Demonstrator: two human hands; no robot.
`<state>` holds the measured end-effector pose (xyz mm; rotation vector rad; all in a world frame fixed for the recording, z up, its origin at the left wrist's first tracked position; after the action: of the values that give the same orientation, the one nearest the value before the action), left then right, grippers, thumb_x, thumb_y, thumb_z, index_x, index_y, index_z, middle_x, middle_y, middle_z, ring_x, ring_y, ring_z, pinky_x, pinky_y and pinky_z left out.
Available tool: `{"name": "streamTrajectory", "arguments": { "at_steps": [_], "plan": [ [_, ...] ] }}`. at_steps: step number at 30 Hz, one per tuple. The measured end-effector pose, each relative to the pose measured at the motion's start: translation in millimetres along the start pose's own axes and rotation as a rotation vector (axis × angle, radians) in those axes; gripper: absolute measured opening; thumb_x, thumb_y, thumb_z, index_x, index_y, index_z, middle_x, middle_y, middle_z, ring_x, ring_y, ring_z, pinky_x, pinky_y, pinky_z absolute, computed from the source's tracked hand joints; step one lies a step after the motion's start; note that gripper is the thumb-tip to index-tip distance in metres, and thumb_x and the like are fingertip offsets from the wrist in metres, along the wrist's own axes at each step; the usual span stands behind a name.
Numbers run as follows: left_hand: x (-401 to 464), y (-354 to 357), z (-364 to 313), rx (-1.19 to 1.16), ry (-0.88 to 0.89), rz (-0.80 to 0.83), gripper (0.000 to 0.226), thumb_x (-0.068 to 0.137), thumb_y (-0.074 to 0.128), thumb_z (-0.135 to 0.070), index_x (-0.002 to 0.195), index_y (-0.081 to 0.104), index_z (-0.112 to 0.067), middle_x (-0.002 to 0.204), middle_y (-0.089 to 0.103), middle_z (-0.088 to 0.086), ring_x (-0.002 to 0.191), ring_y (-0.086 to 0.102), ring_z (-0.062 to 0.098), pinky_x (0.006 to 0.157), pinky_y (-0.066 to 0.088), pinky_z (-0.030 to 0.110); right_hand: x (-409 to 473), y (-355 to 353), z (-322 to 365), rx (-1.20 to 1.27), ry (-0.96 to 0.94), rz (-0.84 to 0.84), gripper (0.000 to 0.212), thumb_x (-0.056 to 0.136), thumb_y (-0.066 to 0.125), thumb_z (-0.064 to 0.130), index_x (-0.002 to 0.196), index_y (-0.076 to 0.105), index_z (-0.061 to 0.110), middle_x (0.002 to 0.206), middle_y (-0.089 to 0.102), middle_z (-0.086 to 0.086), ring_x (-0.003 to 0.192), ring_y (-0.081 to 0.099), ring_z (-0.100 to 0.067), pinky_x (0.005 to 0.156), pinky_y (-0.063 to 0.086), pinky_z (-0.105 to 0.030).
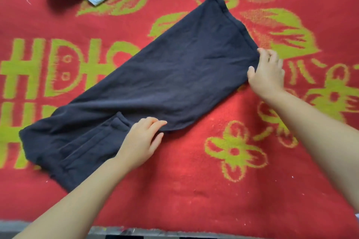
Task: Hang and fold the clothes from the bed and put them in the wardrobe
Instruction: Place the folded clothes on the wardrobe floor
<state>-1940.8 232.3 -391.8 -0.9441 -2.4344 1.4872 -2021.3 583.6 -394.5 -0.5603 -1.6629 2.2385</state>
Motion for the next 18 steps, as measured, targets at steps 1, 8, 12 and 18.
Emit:
{"name": "streamTrajectory", "arguments": {
  "at_steps": [1, 8, 12, 18],
  "plan": [
    [-7.2, -18.3, 19.1, -0.007, -0.07, -0.048, 0.041, 0.09, 0.042, -0.029, 0.117, 0.063, -0.006, 0.105, 0.061, 0.009, 0.092, 0.058, 0.03, 0.081, 0.049, 0.043, -21.9, 2.6, 28.4, -0.013, -0.126, 0.011, 0.058, 0.089, 0.055, 0.015, 0.144, 0.036, 0.009, 0.148, 0.032, -0.019, 0.137, 0.03, -0.036, 0.106, 0.029, -0.051],
    [-75.4, -95.6, 201.2, 0.183, -0.565, 0.019, 0.06, 0.089, 0.057, -0.013, 0.144, 0.034, -0.005, 0.146, 0.036, 0.018, 0.132, 0.036, 0.036, 0.108, 0.03, 0.048, -284.9, 74.3, 235.7, 0.08, -0.81, 0.422, 0.078, 0.072, 0.067, 0.017, 0.145, 0.039, 0.011, 0.154, 0.031, -0.012, 0.145, 0.025, -0.028, 0.114, 0.024, -0.055],
    [-94.1, -100.5, 270.0, 0.172, -0.654, 0.192, 0.072, 0.087, 0.063, -0.021, 0.148, 0.025, -0.011, 0.146, 0.038, 0.017, 0.132, 0.039, 0.034, 0.107, 0.033, 0.046, -404.2, 147.2, 309.4, -0.111, -0.914, 0.563, 0.092, 0.073, 0.069, 0.025, 0.152, 0.022, 0.02, 0.159, 0.015, -0.014, 0.147, 0.01, -0.029, 0.112, 0.009, -0.065],
    [-107.3, -102.5, 312.9, -0.055, -0.648, 0.327, 0.035, 0.086, 0.069, -0.027, 0.114, 0.062, -0.006, 0.108, 0.068, 0.014, 0.1, 0.063, 0.029, 0.081, 0.046, 0.036, -405.4, 202.9, 334.7, -0.247, -0.678, 0.624, 0.069, 0.099, 0.033, 0.012, 0.152, -0.009, 0.023, 0.158, -0.018, -0.016, 0.144, -0.022, -0.034, 0.104, -0.025, -0.058]
  ]
}}
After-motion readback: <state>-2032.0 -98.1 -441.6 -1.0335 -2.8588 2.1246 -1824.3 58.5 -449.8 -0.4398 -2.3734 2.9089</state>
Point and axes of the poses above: each hand's wrist, its own x-axis towards the middle knuckle, its own y-axis out of the palm, z = x × y, the point moved 9 cm from there along x, towards the middle knuckle
